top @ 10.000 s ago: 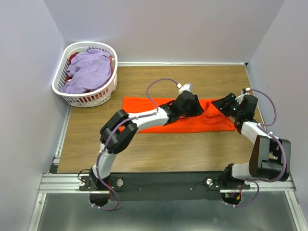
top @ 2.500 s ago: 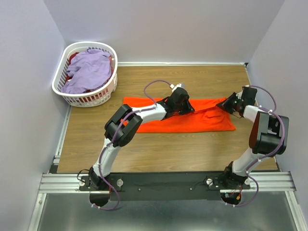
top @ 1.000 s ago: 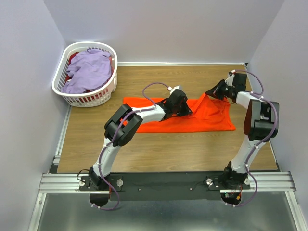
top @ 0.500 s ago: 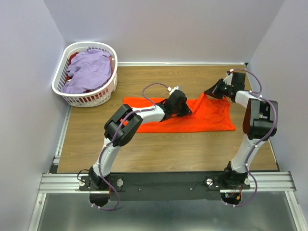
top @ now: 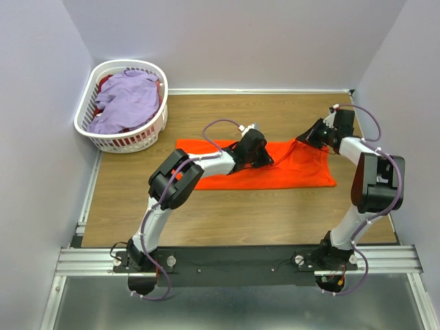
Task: Fold and stack the t-shirts
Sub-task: Fold the tshirt
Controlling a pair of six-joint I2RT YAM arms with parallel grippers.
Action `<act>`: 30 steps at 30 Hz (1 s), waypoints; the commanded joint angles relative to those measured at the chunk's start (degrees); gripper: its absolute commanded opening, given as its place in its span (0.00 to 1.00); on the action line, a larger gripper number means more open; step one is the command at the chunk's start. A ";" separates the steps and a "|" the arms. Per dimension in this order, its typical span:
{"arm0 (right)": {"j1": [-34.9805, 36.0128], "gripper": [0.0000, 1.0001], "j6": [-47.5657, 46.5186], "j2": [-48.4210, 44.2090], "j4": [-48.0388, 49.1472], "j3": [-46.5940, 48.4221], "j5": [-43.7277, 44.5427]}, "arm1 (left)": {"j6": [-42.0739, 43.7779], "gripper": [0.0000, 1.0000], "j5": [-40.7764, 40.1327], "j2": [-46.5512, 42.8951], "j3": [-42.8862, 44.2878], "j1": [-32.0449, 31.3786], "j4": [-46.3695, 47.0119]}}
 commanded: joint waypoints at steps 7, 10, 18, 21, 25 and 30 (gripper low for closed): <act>0.24 0.01 -0.88 -4.30 -4.24 -3.94 7.30 | 0.25 0.09 1.77 -1.77 -0.88 0.16 0.22; 0.15 0.00 -0.97 -4.74 -5.20 -4.82 11.08 | 0.43 0.09 2.20 -1.85 -0.97 0.25 0.13; -1.26 0.01 -1.59 -4.83 -6.96 -3.51 12.76 | 1.31 0.10 2.47 -2.91 -1.06 0.77 -0.39; -1.26 0.01 -1.85 -5.36 -7.67 -2.98 12.58 | 1.83 0.10 3.35 -2.65 -0.18 0.86 -0.92; -1.26 0.01 -2.20 -5.97 -9.07 -2.63 13.02 | 2.01 0.09 5.02 -2.21 0.52 0.77 -1.19; -1.26 0.01 -2.20 -5.97 -10.92 -2.98 13.46 | 2.28 0.10 5.28 -2.73 -0.09 0.86 -1.19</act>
